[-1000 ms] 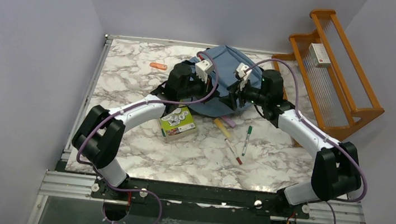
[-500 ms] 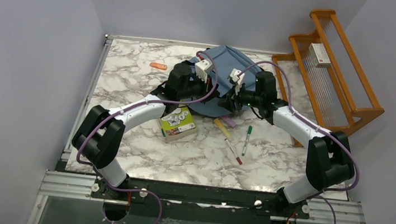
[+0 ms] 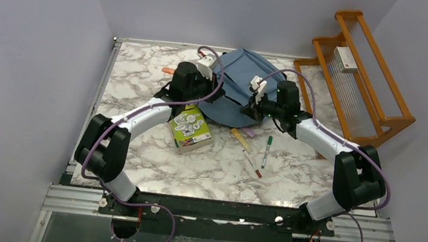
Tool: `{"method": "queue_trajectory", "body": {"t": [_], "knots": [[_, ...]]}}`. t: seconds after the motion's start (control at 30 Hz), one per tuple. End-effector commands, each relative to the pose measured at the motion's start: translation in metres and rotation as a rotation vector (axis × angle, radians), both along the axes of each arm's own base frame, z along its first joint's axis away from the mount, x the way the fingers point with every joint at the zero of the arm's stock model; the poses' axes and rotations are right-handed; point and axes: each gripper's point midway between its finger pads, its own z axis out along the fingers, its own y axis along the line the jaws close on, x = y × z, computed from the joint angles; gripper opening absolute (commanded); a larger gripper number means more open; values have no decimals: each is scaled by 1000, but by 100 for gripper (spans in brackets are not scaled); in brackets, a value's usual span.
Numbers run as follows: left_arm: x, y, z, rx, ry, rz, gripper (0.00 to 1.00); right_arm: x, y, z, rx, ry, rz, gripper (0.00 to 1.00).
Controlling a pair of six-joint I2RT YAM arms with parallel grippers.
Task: Pack the student bag
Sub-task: Unzip the student bag at the center of the board.
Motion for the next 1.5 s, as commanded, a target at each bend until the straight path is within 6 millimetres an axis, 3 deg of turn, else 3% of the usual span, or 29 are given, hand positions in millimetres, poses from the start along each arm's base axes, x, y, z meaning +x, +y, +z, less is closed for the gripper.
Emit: {"method": "queue_trajectory", "body": {"t": [0.0, 0.13, 0.27, 0.4, 0.5, 0.57, 0.63, 0.7, 0.87, 0.97, 1.07, 1.27, 1.47], "knots": [[44, 57, 55, -62, -99, 197, 0, 9, -19, 6, -34, -20, -141, 1], [67, 95, 56, -49, -111, 276, 0, 12, -27, 13, -38, -34, -198, 1], [89, 118, 50, -25, -116, 319, 0, 14, -34, 18, -52, -41, -241, 1], [106, 129, 45, -15, -111, 320, 0, 15, -45, 19, -69, -43, -304, 1], [108, 125, 46, -11, -113, 270, 0, 10, -48, 25, -71, -38, -312, 1], [104, 119, 47, -14, -119, 225, 0, 2, -47, 31, -56, -23, -302, 12], [99, 113, 48, -24, -124, 185, 0, -5, -43, 43, -20, -30, -275, 34], [94, 108, 50, -39, -127, 152, 0, -14, -37, 58, 18, -35, -229, 45], [79, 93, 54, -52, -135, 98, 0, -26, -14, 98, 140, -7, -126, 54], [71, 86, 53, -55, -135, 77, 0, -20, 2, 117, 207, 9, -105, 56], [67, 82, 52, -57, -132, 66, 0, -11, 29, 124, 191, 1, -93, 59], [64, 81, 53, -67, -130, 55, 0, 10, 95, 123, 180, -1, -68, 66], [61, 80, 59, -75, -140, 48, 0, 40, 127, 99, 177, 21, -66, 69]]}}
